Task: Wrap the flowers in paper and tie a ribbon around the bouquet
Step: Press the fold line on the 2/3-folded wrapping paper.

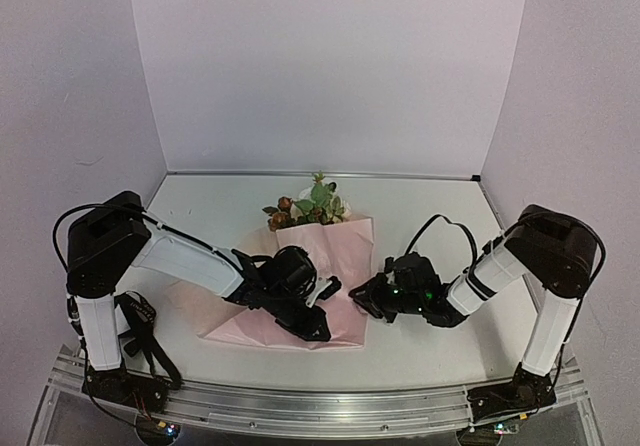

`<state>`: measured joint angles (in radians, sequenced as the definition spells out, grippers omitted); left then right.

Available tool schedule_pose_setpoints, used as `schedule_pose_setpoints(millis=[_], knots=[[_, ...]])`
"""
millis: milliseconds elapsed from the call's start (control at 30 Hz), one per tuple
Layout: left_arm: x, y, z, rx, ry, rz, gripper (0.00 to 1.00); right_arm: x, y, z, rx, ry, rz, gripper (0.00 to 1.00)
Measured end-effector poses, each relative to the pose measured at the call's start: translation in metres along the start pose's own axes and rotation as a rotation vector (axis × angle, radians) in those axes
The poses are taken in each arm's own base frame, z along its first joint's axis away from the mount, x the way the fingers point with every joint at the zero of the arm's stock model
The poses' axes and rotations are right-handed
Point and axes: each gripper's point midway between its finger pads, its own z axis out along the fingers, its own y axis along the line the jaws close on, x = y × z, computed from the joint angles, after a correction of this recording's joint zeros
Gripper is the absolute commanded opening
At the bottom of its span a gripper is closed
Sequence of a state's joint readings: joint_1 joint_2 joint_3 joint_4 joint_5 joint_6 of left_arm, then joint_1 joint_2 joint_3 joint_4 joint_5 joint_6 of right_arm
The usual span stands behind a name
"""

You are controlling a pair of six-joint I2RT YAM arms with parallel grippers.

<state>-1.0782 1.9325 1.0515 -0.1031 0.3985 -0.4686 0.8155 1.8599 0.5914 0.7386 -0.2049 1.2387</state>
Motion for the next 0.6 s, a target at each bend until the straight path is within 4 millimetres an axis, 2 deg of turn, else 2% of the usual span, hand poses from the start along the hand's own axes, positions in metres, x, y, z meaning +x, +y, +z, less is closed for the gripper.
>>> schedule_pose_setpoints(millis=[300,467,600], knots=[[0.000,0.000,0.000,-0.001,-0.001,0.001,0.11,-0.070,-0.002,0.018,-0.023,-0.068,0.130,0.18],[0.000,0.000,0.000,-0.001,-0.001,0.001,0.11,-0.116,0.001,0.036,-0.048,-0.102,0.210,0.18],[0.000,0.000,0.000,-0.001,-0.001,0.001,0.11,-0.154,-0.002,0.041,-0.043,-0.142,0.262,0.18]])
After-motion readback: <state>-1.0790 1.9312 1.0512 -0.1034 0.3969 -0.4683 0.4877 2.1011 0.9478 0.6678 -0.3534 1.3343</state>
